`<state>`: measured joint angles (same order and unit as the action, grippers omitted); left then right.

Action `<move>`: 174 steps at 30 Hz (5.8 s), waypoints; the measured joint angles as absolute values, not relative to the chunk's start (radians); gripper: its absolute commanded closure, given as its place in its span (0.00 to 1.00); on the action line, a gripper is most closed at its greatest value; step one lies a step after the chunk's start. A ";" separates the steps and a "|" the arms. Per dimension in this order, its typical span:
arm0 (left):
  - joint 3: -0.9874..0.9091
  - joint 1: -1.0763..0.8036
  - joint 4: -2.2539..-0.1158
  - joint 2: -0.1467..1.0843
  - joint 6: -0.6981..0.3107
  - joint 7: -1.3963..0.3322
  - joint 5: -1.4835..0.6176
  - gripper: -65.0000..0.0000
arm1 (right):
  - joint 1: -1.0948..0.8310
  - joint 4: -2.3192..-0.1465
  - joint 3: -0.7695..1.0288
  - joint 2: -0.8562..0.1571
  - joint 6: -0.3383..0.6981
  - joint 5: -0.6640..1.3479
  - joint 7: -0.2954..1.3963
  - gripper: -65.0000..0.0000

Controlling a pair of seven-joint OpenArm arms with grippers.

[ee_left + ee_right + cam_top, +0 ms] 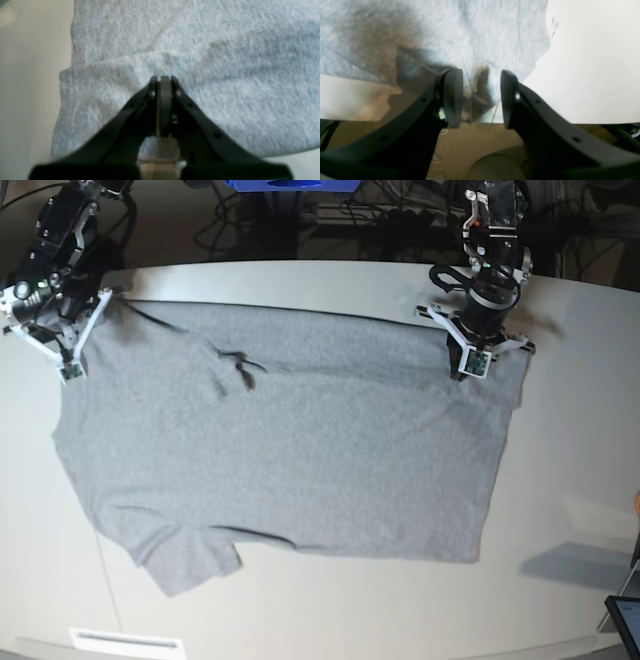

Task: Fold the T-shirt properly
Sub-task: 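Hold both shoulder corners of the shirt with both grippers, then adjust both grippers' grip on the shoulder corners, pulling the collar edge taut, then open both grippers and lift them off the shoulder corners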

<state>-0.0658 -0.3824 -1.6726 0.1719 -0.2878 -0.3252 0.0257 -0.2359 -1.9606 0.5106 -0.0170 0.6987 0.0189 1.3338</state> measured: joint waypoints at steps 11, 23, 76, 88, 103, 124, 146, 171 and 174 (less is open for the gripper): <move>-0.066 -0.382 -1.673 0.172 -0.288 -0.325 0.026 0.96 | -0.241 -1.961 0.510 -0.022 0.699 0.019 1.333 0.53; -0.066 -0.382 -1.673 0.172 -0.288 -0.325 0.026 0.96 | -0.239 -1.952 0.511 -0.022 0.699 0.019 1.333 0.54; -0.066 -0.385 -1.671 0.184 -0.288 -0.323 0.024 0.96 | -0.152 -1.907 0.507 -0.050 0.697 0.023 1.311 0.99; -0.066 -0.402 -1.674 0.197 -0.288 -0.316 0.021 0.96 | -0.127 -1.829 0.506 -0.065 0.699 0.023 1.309 0.99; -0.066 -0.402 -1.676 0.208 -0.289 -0.318 0.019 0.96 | -0.125 -1.823 0.506 -0.066 0.699 0.022 1.273 0.94; -0.147 -0.430 -1.792 0.205 -0.289 -0.373 0.030 0.96 | -0.187 -1.930 0.503 -0.110 0.699 0.008 1.052 0.68; -0.155 -0.439 -1.785 0.189 -0.289 -0.373 0.034 0.96 | -0.342 -1.920 0.506 -0.049 0.699 0.019 1.053 0.99; -0.155 -0.435 -1.785 0.189 -0.289 -0.373 0.034 0.96 | -0.239 -1.970 0.426 -0.096 0.697 0.011 1.055 0.98; -0.155 -0.435 -1.785 0.189 -0.289 -0.373 0.034 0.96 | -0.216 -1.970 0.367 -0.112 0.706 0.022 1.048 0.98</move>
